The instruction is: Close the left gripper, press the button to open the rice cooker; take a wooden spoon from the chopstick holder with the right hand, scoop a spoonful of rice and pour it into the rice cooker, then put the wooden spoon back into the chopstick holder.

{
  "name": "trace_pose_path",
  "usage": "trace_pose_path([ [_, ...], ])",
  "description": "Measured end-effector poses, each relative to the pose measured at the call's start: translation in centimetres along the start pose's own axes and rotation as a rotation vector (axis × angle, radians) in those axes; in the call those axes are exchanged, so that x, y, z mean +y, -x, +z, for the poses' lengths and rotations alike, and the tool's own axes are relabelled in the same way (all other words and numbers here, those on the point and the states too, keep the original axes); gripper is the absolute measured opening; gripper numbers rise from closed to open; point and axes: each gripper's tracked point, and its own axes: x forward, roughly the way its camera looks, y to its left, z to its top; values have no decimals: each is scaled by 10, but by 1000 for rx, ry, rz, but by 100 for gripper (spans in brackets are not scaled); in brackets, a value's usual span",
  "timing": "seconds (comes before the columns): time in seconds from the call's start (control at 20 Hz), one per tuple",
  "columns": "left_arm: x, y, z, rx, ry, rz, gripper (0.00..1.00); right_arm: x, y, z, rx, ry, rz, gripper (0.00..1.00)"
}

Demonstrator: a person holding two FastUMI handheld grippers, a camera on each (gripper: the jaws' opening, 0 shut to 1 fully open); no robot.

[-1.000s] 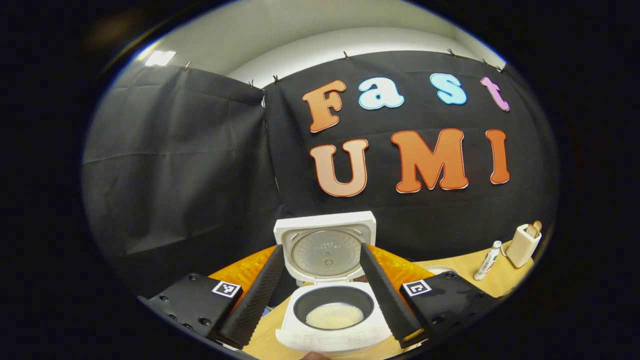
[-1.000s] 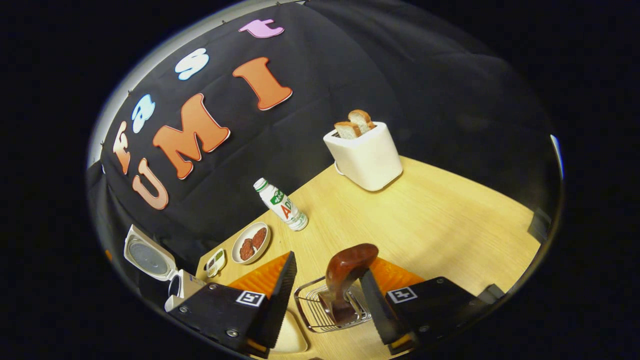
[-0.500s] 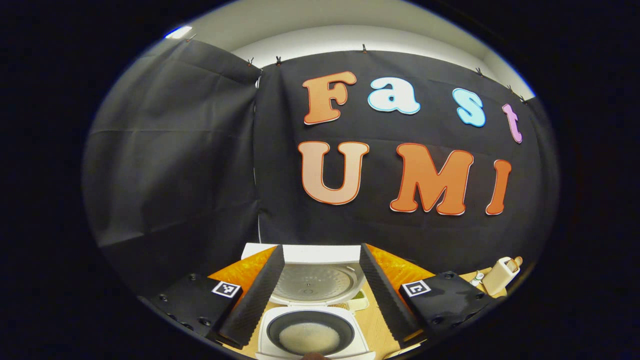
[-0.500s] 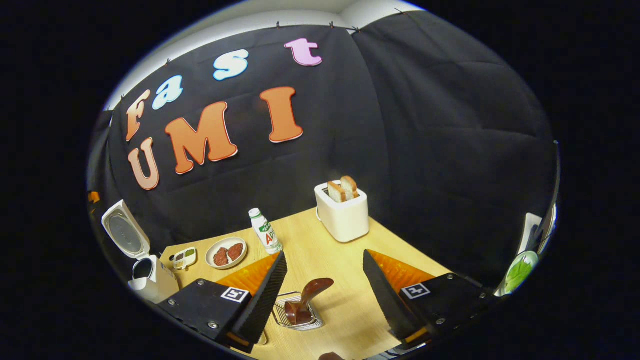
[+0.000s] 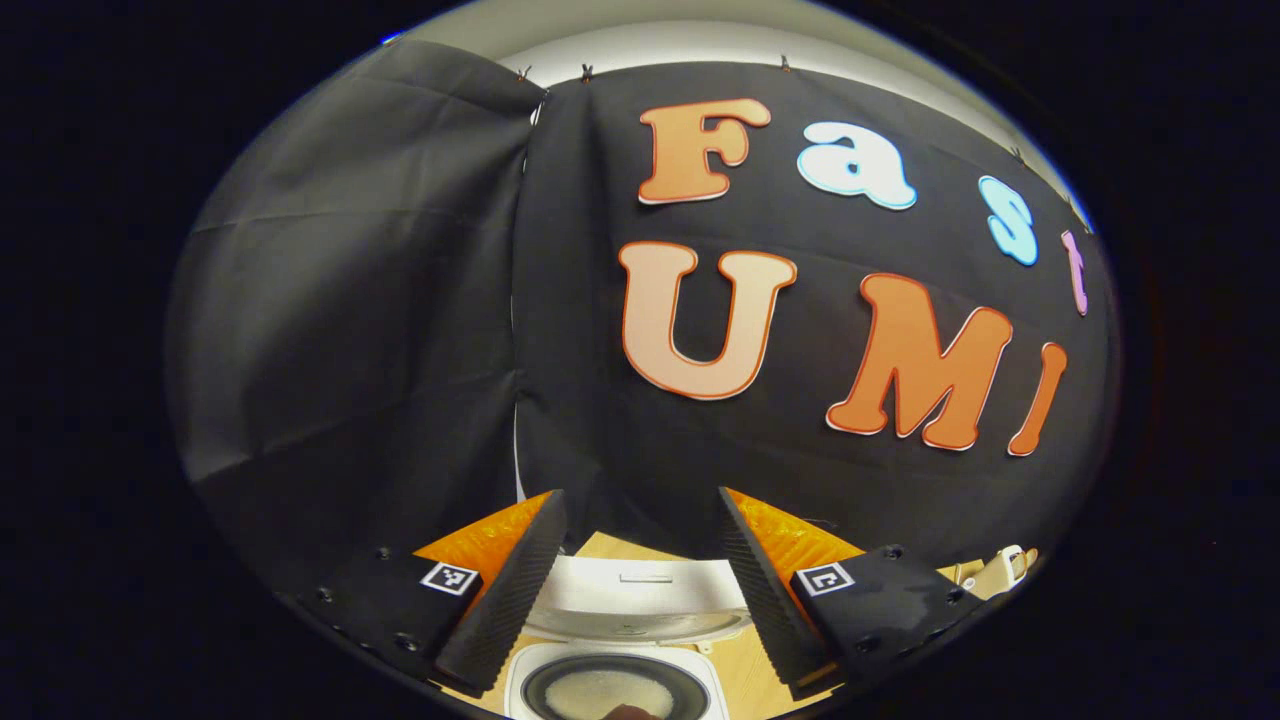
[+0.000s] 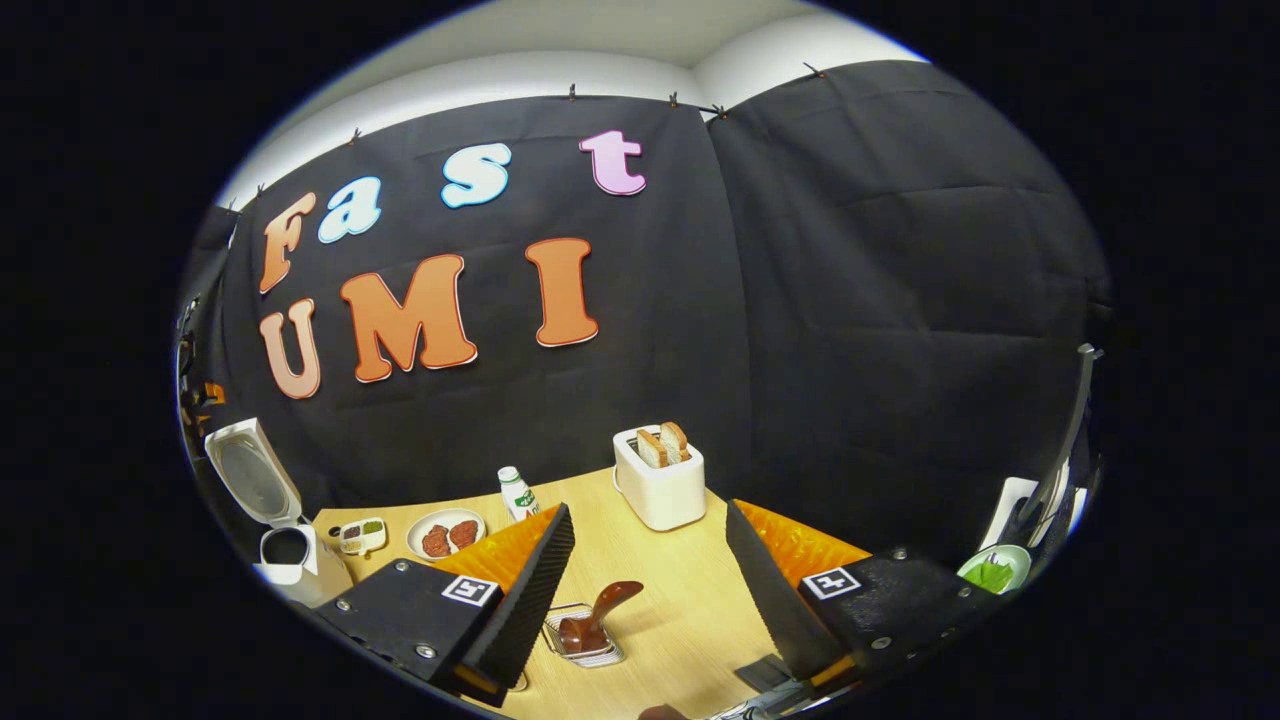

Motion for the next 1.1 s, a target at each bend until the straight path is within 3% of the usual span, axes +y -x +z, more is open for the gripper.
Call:
trace_pose_path([
  [0.15, 13, -27, -22, 82, -2, 58, 100, 0, 1, -1, -5, 41, -9, 95],
  [0.3, 16, -33, -32, 127, -79, 94, 100, 9, 3, -1, -5, 61, 19, 95],
  [0.35, 17, -33, -37, 156, -119, 106, 100, 13, 4, 0, -7, 61, 31, 100],
  [0.45, 13, -31, -36, 180, -127, 93, 100, 19, 2, -1, -10, 56, 57, 95],
  [0.75, 3, 20, -69, 280, -114, 36, 100, 36, -11, -15, 29, 74, 138, 95],
  [0.9, 5, 42, -115, 412, -82, 24, 100, 45, -17, -16, 39, 63, 186, 95],
  [0.95, 6, 52, -131, 451, -74, 23, 100, 49, -19, -15, 42, 63, 203, 100],
  [1.05, 8, 73, -160, 517, -60, 17, 100, 54, -25, -15, 39, 82, 232, 95],
  [1.1, 8, 78, -168, 526, -66, 20, 100, 55, -29, -15, 40, 93, 242, 100],
])
